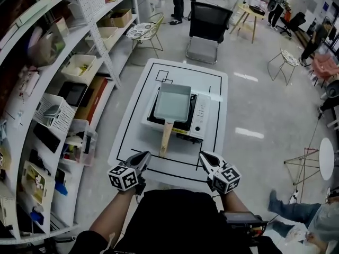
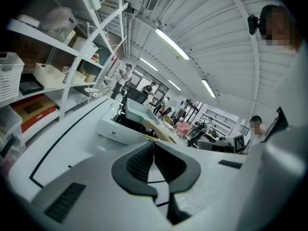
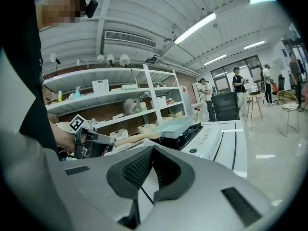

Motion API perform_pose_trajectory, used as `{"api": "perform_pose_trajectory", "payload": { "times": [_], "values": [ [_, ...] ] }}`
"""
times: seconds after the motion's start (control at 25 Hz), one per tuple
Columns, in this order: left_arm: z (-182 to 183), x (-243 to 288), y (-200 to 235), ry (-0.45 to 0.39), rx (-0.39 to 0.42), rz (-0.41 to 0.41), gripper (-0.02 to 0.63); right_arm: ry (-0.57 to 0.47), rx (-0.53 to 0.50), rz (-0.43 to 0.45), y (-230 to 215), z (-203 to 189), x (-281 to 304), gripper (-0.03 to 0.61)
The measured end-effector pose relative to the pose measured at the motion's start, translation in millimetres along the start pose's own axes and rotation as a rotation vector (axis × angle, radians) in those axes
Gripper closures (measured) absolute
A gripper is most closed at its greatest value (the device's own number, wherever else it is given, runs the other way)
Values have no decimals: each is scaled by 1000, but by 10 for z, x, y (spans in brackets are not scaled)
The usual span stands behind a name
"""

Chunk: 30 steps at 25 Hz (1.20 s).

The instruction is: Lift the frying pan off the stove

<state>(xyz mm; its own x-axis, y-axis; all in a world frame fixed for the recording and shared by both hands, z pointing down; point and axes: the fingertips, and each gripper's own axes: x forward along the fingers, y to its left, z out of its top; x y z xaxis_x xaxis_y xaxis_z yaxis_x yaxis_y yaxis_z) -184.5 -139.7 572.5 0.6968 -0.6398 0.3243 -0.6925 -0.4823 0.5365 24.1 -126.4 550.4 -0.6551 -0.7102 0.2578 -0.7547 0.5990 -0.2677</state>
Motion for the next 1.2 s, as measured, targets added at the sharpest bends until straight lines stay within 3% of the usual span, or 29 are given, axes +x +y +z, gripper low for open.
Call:
{"api": "perform_pose_trajectory", "payload": {
  "times": [0.36,0.64,0.96,1.2],
  "values": [
    [224,259,89,69,-54,-113,587,-24,26,-91,-102,101,119,554],
    [316,505,94,142,-131,-199,508,-29,42,-127,-107,147,174,554],
    [395,773,-35,213,-340,-323,366,-13,40,-139,-108,88,131,554],
    [345,961,-99,288,-389,-351,328,-8,52,-140,-145,40,84,554]
  ]
}}
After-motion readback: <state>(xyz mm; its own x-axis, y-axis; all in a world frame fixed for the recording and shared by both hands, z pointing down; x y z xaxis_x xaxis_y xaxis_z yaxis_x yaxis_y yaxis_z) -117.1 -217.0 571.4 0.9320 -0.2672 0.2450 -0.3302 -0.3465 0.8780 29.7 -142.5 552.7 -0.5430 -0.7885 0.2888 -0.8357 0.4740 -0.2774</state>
